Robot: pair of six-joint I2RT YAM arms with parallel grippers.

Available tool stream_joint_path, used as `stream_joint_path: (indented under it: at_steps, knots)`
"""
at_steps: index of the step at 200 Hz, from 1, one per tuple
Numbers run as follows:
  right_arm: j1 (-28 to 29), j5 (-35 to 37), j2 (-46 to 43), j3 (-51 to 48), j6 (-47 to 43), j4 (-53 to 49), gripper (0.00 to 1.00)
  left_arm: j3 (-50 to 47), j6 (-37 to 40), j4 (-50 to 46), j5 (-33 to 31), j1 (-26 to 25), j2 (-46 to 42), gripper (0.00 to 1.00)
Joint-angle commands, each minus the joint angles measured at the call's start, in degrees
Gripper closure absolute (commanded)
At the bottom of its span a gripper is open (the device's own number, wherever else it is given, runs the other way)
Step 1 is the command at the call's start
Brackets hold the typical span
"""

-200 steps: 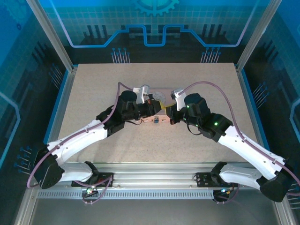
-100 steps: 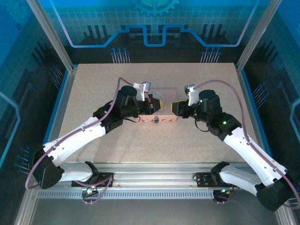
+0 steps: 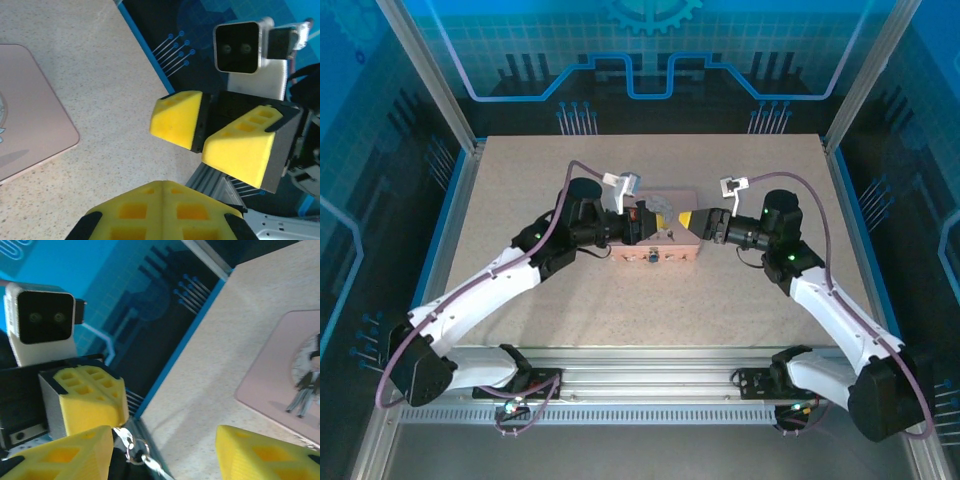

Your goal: Unlock a padlock with a key

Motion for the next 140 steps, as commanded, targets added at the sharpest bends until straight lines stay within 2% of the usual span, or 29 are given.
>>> stream_joint_path:
  at_steps: [1,30,102,140]
  knots:
    - [-0.3,-6.1,0.3,-1.4,7.5,13.6,0.47,-1.2,0.0,4.7,3.3,0.3,-1.8,1.00]
    - [1.5,-6.7,0.3,-1.0,6.6,13.3,0.54,-1.8,-1.2,6.5,3.6,0.3,-2.0,1.00]
    - [4.8,-5.0,0.5,-0.2,5.1,12.3,0.55,-4.0,-5.1,11.5,4.2,0.2,-2.5,1.00]
    - [6.0,-5.3,0.4,0.5,4.1,11.3,0.64,-4.4,-5.4,11.8,3.0,0.2,-3.1,1.00]
